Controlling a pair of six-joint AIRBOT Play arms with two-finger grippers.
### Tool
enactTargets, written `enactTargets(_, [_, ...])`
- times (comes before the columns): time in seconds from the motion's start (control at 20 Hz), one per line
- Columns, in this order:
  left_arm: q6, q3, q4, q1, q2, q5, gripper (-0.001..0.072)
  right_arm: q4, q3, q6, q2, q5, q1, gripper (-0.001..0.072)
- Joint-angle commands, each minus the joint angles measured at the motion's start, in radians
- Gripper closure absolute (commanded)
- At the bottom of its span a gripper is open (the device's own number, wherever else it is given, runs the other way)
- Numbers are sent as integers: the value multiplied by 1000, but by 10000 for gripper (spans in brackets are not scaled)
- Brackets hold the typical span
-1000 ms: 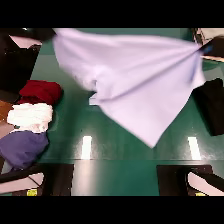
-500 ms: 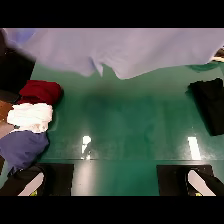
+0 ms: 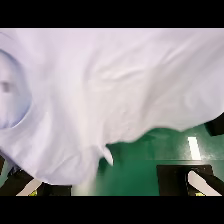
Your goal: Fold the shirts.
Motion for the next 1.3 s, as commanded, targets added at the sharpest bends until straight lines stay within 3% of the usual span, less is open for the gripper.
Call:
enactTargets(0.0, [2, -136, 5, 1, -149, -160, 678, -37, -122, 1, -156, 80, 135, 700])
enactTargets(0.15, [2, -262, 5, 1, -337, -188, 678, -66, -238, 0, -336, 61, 205, 700])
enactTargets(0.3, [17, -324, 5, 1, -541, -159, 678, -62, -307, 0, -504, -57, 214, 700])
enactTargets(0.5, [10, -324, 3, 1, -723, -14, 677, -59, -307, 0, -651, -228, 212, 699])
enactTargets(0.65, [-47, -325, 17, 1, -749, 82, 675, -58, -264, 1, -711, -257, 212, 684])
enactTargets(0.7, [-54, -319, 22, 1, -748, 90, 556, -58, -231, 1, -726, -247, 208, 471])
enactTargets(0.75, [-55, -313, 23, 1, -747, 85, 287, -50, -198, 1, -738, -234, 200, 223])
enactTargets(0.8, [-55, -300, 32, 1, -746, 63, 94, -32, -162, 1, -742, -212, 195, 178])
enactTargets(0.85, [-53, -280, 35, 8, -746, 21, 90, -18, -130, 1, -738, -183, 182, 181])
enactTargets(0.95, [-53, -228, 35, 38, -741, -114, 90, 10, -83, 0, -718, -73, 159, 271])
enactTargets(1.1, [-51, -223, 35, 120, -687, -295, 91, 13, -138, -5, -633, 78, 111, 270])
enactTargets(1.25, [-49, -370, 35, 185, -560, -325, 91, 29, -342, -30, -496, 107, 71, 272])
